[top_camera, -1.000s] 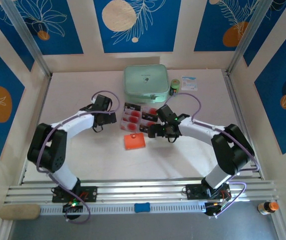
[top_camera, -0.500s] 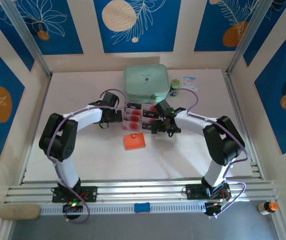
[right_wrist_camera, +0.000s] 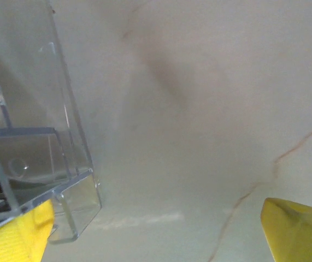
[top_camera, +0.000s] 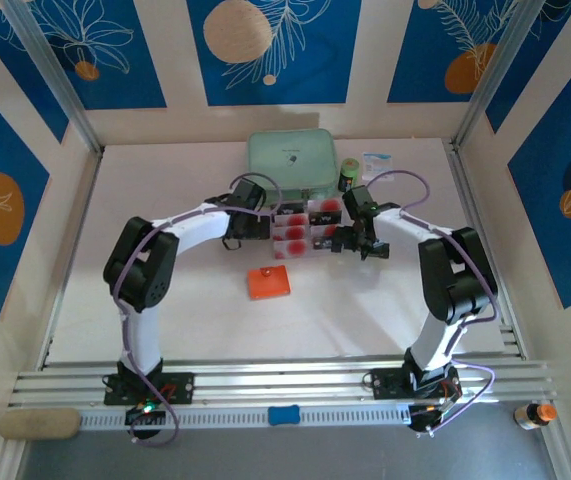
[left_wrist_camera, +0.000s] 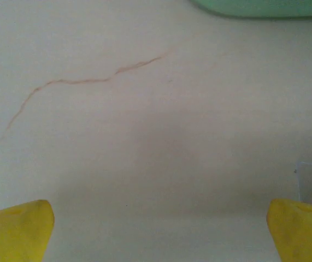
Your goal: Put the credit cards into the card holder
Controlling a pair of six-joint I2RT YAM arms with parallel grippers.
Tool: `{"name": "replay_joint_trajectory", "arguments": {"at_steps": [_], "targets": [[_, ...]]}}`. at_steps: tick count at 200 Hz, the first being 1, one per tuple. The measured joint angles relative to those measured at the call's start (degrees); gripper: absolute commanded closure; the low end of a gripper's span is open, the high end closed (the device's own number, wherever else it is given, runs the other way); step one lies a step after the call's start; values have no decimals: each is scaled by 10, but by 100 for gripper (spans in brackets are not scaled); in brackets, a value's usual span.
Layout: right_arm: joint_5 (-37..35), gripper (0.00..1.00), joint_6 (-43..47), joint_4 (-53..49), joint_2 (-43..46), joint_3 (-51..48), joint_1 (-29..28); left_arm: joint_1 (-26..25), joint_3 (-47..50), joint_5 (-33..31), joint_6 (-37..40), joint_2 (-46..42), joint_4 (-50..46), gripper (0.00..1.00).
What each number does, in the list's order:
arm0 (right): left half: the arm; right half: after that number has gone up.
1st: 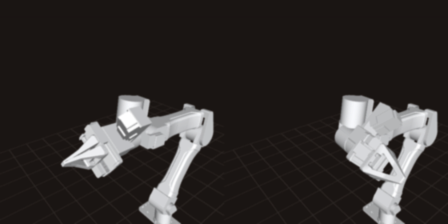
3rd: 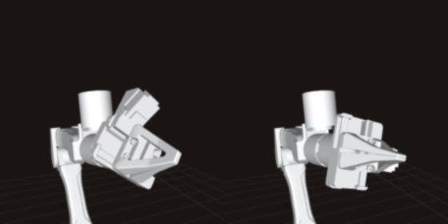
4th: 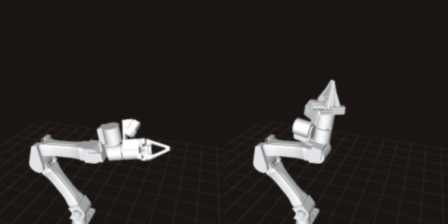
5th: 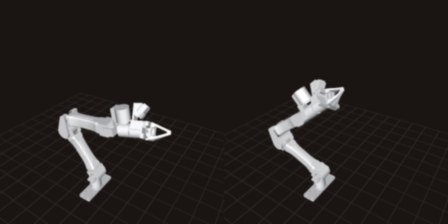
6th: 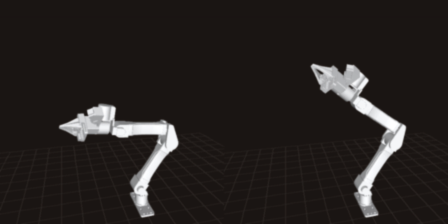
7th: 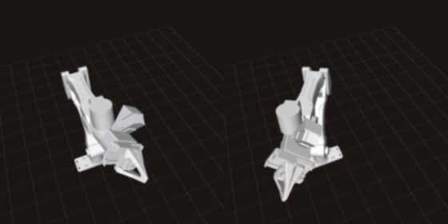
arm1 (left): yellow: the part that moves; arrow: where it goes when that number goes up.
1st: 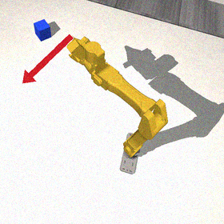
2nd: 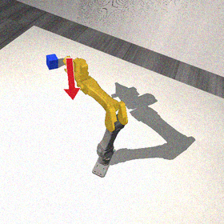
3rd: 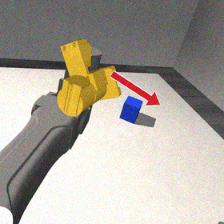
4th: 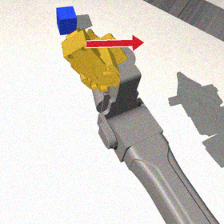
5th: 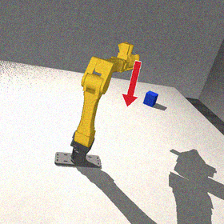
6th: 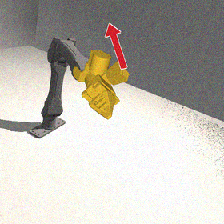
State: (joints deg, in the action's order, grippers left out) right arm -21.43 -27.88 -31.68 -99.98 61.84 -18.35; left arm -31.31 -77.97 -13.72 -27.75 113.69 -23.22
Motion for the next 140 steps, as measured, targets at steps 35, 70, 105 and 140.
{"name": "replay_joint_trajectory", "arguments": {"at_steps": [35,70,105,140], "targets": [[5,3,5,-1,0,13,35,-20,-54,0,0,37,-10,0],[15,2,7,-2,0,14,53,-37,-95,2,0,65,-18,0],[34,2,9,-10,20,13,54,-41,-101,1,0,68,-21,0],[49,3,9,-14,101,-10,54,-41,-88,-6,0,59,-24,0]]}}
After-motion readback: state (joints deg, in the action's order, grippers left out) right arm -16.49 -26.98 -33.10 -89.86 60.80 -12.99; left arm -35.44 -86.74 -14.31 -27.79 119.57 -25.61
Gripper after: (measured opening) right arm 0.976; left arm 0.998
